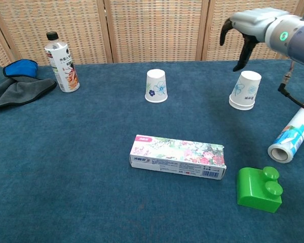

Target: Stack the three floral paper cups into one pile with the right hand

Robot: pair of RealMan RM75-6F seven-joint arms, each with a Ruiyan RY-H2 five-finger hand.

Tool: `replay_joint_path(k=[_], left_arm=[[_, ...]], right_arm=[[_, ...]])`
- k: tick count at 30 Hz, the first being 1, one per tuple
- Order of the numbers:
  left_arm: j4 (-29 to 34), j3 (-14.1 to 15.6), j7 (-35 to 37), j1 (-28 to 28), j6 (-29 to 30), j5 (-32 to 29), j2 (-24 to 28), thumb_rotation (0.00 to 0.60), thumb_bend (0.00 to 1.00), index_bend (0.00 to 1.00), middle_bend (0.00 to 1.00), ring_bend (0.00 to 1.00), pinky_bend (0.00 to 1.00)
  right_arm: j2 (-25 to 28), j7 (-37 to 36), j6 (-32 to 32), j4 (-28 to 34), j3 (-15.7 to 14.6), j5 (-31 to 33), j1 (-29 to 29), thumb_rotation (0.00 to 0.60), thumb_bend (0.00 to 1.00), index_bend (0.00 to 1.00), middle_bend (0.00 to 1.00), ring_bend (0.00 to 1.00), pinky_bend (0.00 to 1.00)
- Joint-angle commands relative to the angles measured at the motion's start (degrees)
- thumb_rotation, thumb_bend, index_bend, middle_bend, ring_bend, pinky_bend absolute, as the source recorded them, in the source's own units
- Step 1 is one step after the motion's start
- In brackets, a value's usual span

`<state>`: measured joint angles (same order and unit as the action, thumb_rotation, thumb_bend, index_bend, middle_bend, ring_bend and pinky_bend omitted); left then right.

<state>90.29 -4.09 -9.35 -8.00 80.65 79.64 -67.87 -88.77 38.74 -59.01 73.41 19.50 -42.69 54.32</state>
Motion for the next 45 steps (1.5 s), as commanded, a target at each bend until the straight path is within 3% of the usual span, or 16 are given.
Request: replay_joint_path(k=[1,7,17,27,45], left_arm=[[-0.1,0.0,0.3,0.1,0.2,0.1,0.0,0.600,0.16,0.02,0.00,0.00,0.09],[-0.6,-0.3,1.3,0.0,-0.2,-0.5,0.2,0.600,0.16,0.02,0.00,0.00,0.09],[-2.4,-0.2,3.0,-0.7,-2.0,-0.9,-0.4,0.600,0.16,0.02,0.00,0.00,0.09],[-4.1,-0.9,2.6,-1.5,-3.5,-2.7,-1.5,0.600,0.16,0.02,0.00,0.00,0.09],[-5.2,-1.1,1.5,-2.1,-4.5,-3.9,-2.6,0.600,0.16,0.02,0.00,0.00,0.09]], right_arm=[[-1.0,0.9,-0.5,2.1,0.8,-1.2,2.1,0.600,0.20,0.34,0.16,0.09,0.18],[-5.7,3.0,1.2,-0.5,2.5,1.6,6.4,0.600,0.20,0.31,0.15,0.08,0.18],[-13.7,3.0,6.0,-13.3,4.9,3.9,13.4,0.600,0.20,0.29,0.15,0.08,0.18],[-19.8,-2.1,14.5,-29.6,6.1,4.1,17.9,0.600,0.20,0.33,0.16,0.08,0.18],[-28.1,-11.6,23.6,-46.7,6.3,-0.8,22.8,0.600,0.20,0.33,0.16,0.08,0.18]])
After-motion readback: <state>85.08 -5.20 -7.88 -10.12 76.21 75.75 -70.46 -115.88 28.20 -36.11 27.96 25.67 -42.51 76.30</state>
